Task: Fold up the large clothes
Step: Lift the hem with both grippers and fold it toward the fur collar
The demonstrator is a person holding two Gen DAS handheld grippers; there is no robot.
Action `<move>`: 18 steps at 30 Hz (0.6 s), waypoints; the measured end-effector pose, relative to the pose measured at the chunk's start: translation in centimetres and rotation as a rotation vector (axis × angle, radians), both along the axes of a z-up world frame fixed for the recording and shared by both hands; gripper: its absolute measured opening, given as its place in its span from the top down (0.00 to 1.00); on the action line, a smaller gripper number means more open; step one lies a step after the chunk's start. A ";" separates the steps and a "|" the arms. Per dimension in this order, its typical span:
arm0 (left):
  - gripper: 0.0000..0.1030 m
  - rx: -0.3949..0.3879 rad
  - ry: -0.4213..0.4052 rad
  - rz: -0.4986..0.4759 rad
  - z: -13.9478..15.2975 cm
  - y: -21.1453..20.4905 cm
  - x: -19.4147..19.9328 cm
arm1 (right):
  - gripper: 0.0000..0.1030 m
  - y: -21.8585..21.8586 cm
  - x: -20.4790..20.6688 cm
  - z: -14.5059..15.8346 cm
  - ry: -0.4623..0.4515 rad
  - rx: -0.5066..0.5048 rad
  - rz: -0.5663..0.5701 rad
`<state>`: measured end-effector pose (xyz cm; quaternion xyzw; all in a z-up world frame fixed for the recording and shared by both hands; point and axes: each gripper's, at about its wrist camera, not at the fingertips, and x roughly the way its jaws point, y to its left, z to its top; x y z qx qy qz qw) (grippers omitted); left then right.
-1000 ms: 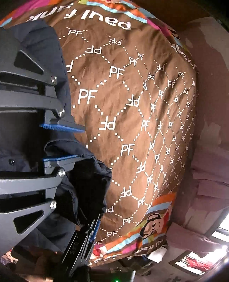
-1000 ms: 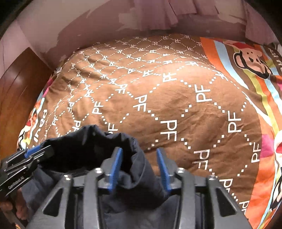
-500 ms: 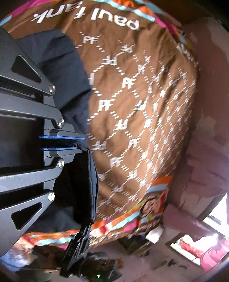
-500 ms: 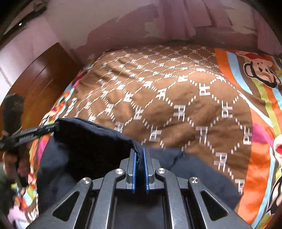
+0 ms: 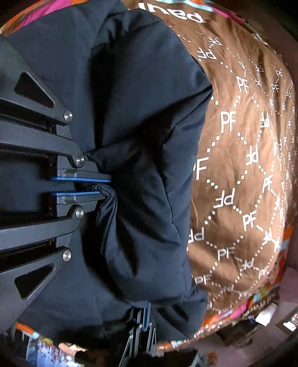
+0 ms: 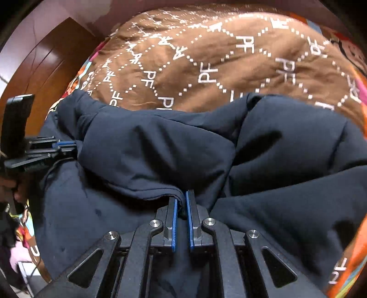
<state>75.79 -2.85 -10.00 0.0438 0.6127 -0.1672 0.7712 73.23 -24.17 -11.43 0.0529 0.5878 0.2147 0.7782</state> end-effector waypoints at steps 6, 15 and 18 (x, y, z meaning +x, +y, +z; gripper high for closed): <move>0.92 -0.071 -0.038 -0.010 2.5 1.0 -1.2 | 0.77 -1.6 -0.7 3.5 -0.009 0.073 -0.001; 0.75 -0.171 -0.268 0.055 9.2 2.6 -2.6 | 0.52 -2.0 1.3 8.4 -0.167 0.165 -0.075; 0.71 -0.250 -0.261 0.138 9.0 1.8 0.3 | 0.60 -1.3 3.7 7.3 -0.156 0.235 -0.133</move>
